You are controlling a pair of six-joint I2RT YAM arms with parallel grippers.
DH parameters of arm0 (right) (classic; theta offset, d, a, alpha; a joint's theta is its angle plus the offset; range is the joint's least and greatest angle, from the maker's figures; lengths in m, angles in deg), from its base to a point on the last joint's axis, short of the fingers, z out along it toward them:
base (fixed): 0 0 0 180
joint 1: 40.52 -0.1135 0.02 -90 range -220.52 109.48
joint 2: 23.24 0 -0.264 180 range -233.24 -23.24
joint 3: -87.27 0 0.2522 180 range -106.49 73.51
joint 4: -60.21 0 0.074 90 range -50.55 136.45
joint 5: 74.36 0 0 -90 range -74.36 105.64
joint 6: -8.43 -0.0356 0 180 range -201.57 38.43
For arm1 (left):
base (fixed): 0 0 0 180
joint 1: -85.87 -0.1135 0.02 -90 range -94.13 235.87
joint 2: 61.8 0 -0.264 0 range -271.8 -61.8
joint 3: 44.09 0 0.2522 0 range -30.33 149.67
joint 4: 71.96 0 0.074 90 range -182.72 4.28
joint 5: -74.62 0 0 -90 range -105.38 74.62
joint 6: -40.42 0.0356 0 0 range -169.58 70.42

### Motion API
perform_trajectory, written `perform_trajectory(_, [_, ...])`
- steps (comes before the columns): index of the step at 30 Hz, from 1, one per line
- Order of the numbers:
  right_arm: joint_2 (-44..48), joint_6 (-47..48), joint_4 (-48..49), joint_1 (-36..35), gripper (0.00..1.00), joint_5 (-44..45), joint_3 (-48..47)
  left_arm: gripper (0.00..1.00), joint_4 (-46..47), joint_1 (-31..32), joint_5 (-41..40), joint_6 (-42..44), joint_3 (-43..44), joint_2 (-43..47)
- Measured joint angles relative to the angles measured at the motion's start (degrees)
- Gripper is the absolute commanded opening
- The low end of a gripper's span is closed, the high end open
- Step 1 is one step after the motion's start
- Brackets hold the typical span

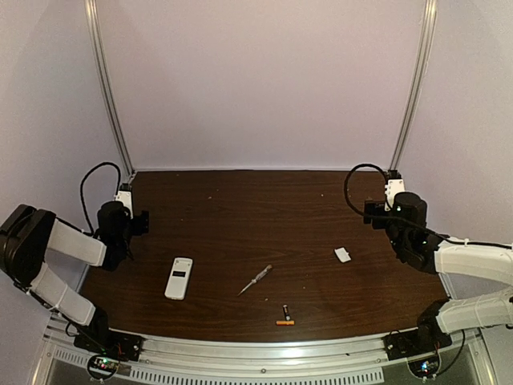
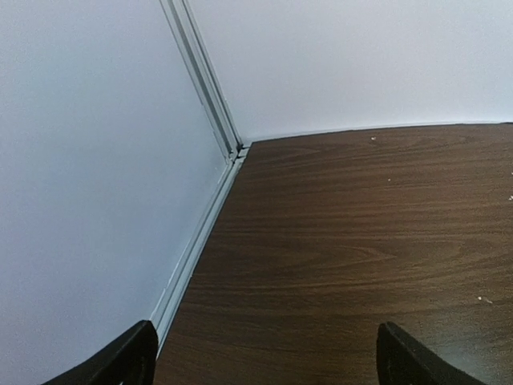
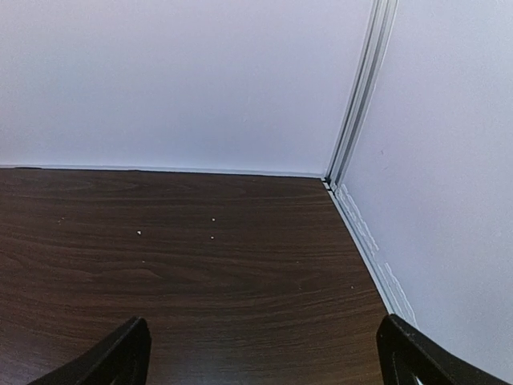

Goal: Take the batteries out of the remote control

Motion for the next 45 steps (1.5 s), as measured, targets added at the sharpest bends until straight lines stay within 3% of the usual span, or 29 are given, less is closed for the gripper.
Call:
perform_trajectory(8, [-0.9, 0.5, 5.8, 6.1, 1.0, -4.2, 3.7, 0.97, 10.8, -3.2, 4.0, 2.3, -1.5, -3.3])
perform_trajectory(25, [-1.3, 5.9, 21.0, 11.0, 1.0, -10.1, 12.7, 0.97, 16.7, -10.9, 18.9, -0.7, -4.2, -5.2])
perform_trajectory(34, [-8.6, 5.2, 30.7, 13.6, 1.0, -13.0, 13.6, 0.97, 18.3, -10.9, 20.9, -1.0, -4.2, -5.2])
perform_trajectory(45, [-14.6, 3.8, 34.7, 17.6, 1.0, -16.4, 12.1, 0.97, 18.3, -10.9, 21.2, -1.1, -4.2, -5.2])
